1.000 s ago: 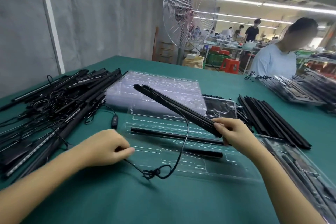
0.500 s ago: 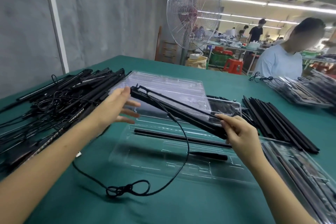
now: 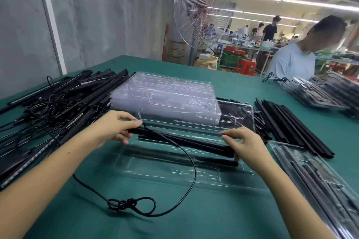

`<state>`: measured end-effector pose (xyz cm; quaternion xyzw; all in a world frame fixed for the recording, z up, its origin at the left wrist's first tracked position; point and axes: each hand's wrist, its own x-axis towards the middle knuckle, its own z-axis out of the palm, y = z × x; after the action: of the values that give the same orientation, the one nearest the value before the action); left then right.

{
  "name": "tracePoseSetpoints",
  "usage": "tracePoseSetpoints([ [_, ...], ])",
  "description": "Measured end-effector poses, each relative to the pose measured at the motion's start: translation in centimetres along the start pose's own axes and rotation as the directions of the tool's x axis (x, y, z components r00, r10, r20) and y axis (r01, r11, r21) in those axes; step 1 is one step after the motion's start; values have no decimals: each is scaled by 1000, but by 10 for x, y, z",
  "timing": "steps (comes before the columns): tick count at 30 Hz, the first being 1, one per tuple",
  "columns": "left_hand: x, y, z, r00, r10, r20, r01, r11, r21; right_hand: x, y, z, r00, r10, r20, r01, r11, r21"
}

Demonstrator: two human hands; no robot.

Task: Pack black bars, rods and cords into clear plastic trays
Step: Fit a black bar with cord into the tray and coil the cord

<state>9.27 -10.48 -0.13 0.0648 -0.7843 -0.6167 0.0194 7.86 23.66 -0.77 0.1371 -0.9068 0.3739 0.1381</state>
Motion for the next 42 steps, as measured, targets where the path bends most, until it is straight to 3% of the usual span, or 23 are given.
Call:
tracePoseSetpoints([
  [4, 1, -16, -3, 998, -34, -51, 42, 986, 164, 0, -1, 2, 975, 66, 214, -64, 998, -14],
  [8, -2, -28, 4, 991, 50, -127, -10, 956, 292, -1, -2, -2, 946, 75, 315, -59, 996, -60],
  [13, -6, -37, 13, 966, 218, -142, -93, 797, 597, -4, 0, -4, 926, 93, 367, -73, 995, -68],
  [18, 4, -39, 14, 961, 253, -112, -140, 794, 591, -5, 2, -1, 924, 90, 372, -14, 980, -200],
  [26, 7, -37, 15, 959, 280, -39, -198, 764, 614, -5, 2, -3, 922, 85, 377, -49, 993, -104],
  [31, 2, -36, 19, 947, 321, 29, -263, 716, 647, -5, 2, -6, 933, 111, 343, -22, 967, -255],
  [42, 4, -44, 9, 882, 461, 98, -395, 608, 689, -9, 0, -2, 916, 151, 372, -60, 967, -247],
])
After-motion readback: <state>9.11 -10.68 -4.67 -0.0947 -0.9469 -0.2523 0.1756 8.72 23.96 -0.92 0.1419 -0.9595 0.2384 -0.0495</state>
